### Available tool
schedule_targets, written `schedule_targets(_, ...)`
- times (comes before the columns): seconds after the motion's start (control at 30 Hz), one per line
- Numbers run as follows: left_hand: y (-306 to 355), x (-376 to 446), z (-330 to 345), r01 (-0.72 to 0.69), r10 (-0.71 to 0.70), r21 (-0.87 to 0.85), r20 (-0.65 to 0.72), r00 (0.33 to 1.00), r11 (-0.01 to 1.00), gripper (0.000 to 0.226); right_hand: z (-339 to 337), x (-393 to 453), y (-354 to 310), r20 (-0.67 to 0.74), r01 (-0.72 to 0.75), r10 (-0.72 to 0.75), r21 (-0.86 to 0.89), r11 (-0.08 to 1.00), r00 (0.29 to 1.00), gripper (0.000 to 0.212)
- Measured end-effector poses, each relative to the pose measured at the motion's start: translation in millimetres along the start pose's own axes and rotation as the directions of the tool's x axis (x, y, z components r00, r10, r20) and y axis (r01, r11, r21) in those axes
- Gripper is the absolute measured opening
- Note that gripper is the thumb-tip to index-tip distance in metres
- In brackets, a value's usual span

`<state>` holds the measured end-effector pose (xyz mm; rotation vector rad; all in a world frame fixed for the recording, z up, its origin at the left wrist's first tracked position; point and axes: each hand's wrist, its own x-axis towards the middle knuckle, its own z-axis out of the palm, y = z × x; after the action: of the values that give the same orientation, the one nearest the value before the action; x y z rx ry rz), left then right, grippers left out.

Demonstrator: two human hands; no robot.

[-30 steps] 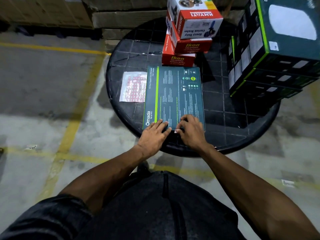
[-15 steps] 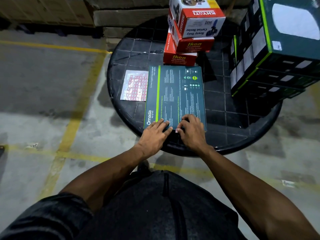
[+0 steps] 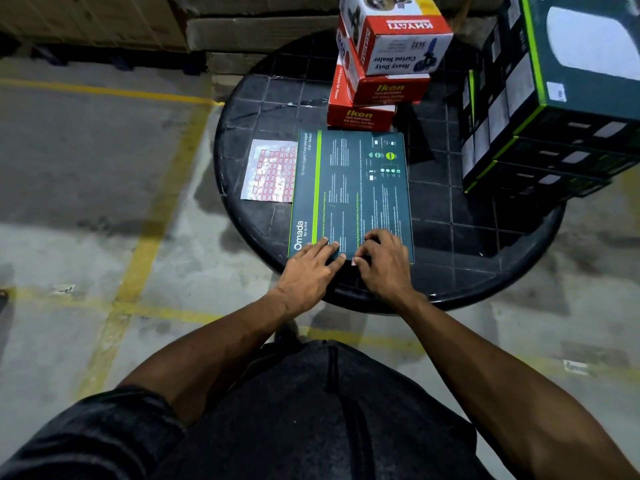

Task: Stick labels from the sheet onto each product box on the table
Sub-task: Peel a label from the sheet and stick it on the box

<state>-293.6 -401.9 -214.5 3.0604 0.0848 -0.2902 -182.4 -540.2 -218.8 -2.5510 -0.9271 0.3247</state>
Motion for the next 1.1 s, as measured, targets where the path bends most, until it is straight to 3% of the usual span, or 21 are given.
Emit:
schedule_targets(0.4, 0, 1, -1, 0.002, -0.003, 0.019, 0.021, 1.0, 1.0, 0.055, -8, 11, -8, 0.071, -0.163, 0.156, 0.093, 0.982, 0.985, 0.014)
schedule_targets(0.7, -1, 1, 1, 0.001, -0.003, 0.05, 0.036, 0.999, 0.999, 0.057, -18, 21, -11, 0.14, -0.206, 0.194, 0.075, 0.976, 0.971, 0.022)
schedule_targets(0.87, 0, 1, 2, 0.01, -0.012, 0.054, 0.031, 0.999, 0.998, 0.057, -27, 29, -2, 0.212, -0.205, 0.162, 0.201, 0.958, 0.964, 0.028)
schedule_targets(1.1, -2, 2, 6, 0.005, -0.008, 0.096, 0.03, 1.0, 0.995, 0.055, -18, 27, -5, 0.199, -0.207, 0.181, 0.121, 0.971, 0.963, 0.021)
